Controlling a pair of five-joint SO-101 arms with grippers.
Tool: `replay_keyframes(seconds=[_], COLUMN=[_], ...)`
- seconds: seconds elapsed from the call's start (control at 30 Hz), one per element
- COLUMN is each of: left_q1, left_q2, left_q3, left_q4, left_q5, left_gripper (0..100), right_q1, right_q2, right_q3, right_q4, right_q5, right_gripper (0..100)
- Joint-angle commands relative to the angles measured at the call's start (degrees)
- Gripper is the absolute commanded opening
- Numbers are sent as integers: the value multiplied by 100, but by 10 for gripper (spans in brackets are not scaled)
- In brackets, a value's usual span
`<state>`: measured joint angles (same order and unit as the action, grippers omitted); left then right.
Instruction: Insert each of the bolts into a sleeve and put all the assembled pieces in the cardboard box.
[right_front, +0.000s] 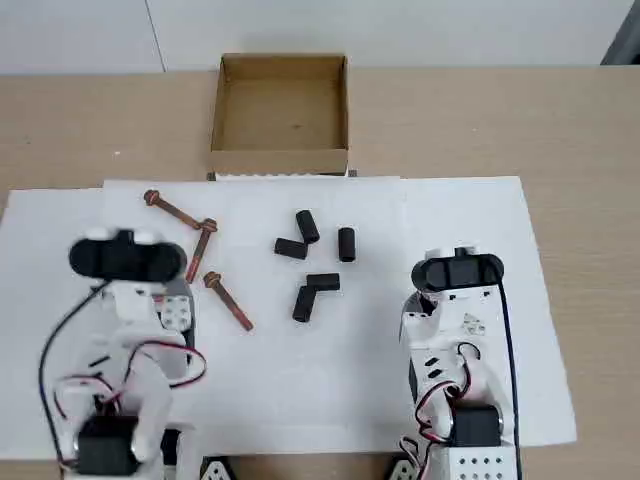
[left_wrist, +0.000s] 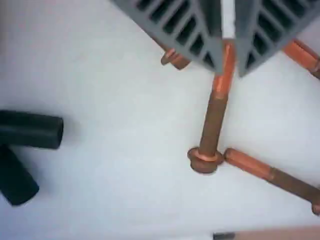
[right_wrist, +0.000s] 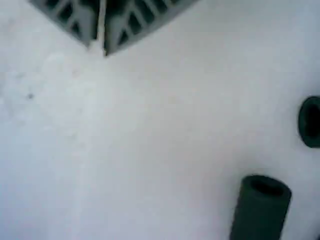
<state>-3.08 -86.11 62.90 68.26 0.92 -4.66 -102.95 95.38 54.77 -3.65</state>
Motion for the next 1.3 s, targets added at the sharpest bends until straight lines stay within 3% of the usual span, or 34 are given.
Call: replay_keyframes(seconds=[0.0, 0.17, 0.37, 0.53, 0.73, 0.87, 1.27], left_q1=[-9, -9, -9, -53, -730, -1090, -1503], left_q2=[1943, 4070, 5380, 5802, 5934, 6127, 7121], left_q3=[-1446, -3442, -4884, -4963, -4954, -4936, -4954], left_q4=[53, 554, 1398, 1389, 1389, 1433, 1662], left_q5=[18, 26, 18, -9, -35, -589, -870], left_gripper=[7, 6, 6, 6, 7, 6, 7], right_q1=[110, 75, 84, 75, -66, -426, -1534], right_q2=[-101, -92, 734, 2598, 5349, 6905, 9833], right_q3=[-607, -1547, -2435, -3745, -5987, -7393, -10224], right_q4=[330, 804, 1112, 1138, 1763, 2580, 3389], right_q5=[70, 79, 255, 290, 290, 413, 475], right_gripper=[3, 3, 3, 4, 4, 4, 5])
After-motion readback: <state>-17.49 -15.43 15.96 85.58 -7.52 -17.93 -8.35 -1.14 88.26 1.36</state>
